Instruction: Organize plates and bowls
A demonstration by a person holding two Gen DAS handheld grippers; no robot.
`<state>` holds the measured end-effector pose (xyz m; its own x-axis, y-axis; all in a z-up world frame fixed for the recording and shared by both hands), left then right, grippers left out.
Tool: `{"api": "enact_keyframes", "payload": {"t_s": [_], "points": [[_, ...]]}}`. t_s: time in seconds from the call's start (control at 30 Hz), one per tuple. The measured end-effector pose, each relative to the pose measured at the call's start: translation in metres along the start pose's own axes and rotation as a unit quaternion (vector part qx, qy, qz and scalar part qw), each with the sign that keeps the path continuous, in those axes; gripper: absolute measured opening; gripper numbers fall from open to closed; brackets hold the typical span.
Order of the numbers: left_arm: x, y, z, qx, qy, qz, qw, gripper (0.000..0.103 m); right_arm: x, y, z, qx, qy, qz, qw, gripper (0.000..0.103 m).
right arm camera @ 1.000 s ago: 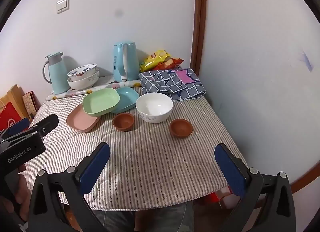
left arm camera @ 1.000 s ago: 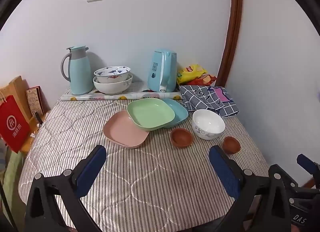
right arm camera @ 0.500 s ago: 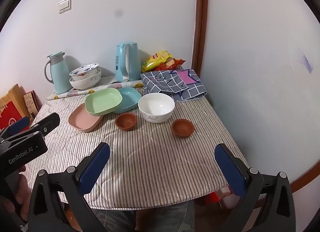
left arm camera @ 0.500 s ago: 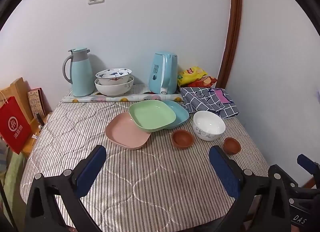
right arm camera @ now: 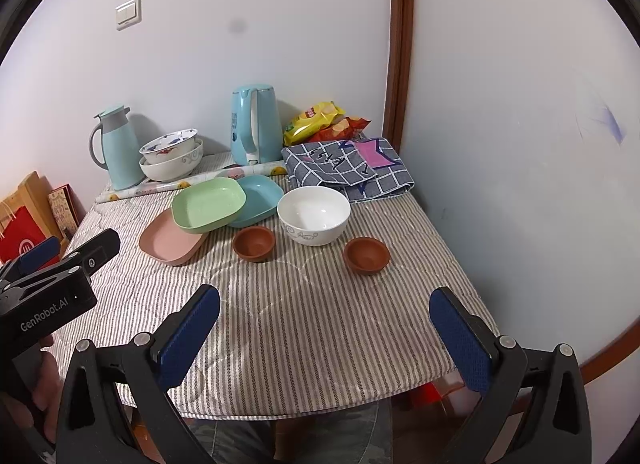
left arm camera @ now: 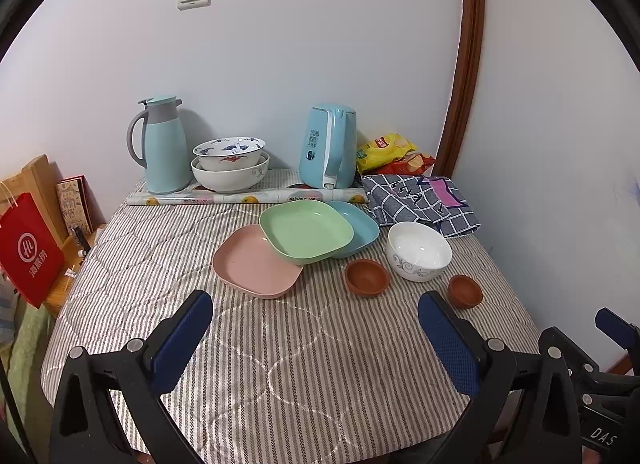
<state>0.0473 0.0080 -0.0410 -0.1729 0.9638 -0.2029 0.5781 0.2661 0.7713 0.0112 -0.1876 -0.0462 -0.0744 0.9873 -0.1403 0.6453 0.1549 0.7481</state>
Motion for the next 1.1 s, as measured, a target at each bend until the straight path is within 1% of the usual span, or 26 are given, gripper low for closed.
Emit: {"api": "enact_keyframes", "payload": {"t_s": [1.1], "points": [[-0.0031, 0.0001, -0.0003, -0.004, 0.007, 0.008, 0.9999, 0.103, 0.0026, 0.0015, -0.0051, -0.005, 0.002, 0.002, 1.0, 0.103]]}}
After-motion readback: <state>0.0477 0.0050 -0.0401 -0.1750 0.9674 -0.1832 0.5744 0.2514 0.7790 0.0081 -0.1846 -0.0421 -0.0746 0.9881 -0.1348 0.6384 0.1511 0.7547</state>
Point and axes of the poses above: each gripper's, at about its wrist camera, not at the fingertips, and z roughly the way its jaws point, x to its left, y to its top, the point moved 8 cm from there along z, roughly the way its jaws point, and after that the axes turned 9 degrees about -z, right-handed, at the moved point
